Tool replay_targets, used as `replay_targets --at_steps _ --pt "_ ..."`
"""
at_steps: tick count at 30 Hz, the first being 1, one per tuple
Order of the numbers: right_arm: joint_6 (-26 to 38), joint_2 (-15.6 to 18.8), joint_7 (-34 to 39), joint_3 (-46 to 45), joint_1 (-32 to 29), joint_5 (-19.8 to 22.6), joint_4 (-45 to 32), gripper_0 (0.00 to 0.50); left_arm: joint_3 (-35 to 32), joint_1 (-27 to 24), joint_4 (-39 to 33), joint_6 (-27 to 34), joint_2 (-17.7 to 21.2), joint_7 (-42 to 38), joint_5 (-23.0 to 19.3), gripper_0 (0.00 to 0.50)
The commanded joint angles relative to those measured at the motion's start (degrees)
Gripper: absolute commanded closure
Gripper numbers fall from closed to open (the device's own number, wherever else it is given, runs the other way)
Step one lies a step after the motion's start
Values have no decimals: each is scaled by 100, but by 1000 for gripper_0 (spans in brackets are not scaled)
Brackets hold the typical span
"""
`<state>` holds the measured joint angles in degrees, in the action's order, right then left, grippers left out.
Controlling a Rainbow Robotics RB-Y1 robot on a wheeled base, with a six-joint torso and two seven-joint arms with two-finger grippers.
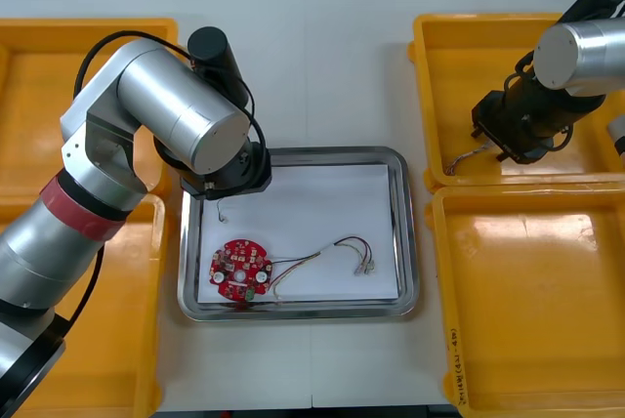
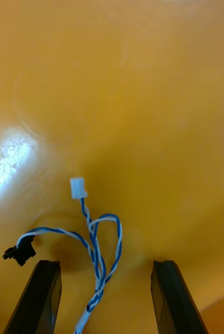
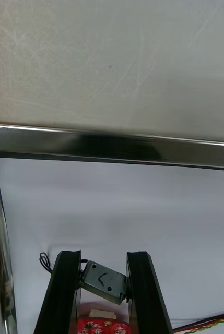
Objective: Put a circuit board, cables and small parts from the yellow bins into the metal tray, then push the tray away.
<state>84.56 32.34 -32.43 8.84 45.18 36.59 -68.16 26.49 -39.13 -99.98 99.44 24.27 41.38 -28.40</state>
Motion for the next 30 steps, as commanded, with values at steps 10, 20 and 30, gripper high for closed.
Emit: replay_targets --at_steps 10,20,30 --pt "-115 -61 61 258 219 121 40 385 49 415 -65 -241 -124 520 353 496" --pt "-115 124 -124 -5 245 86 31 500 49 450 -74 -311 -133 520 388 1" --pt "-106 414 -581 -260 342 24 40 500 -136 450 -496 67 -124 581 485 0"
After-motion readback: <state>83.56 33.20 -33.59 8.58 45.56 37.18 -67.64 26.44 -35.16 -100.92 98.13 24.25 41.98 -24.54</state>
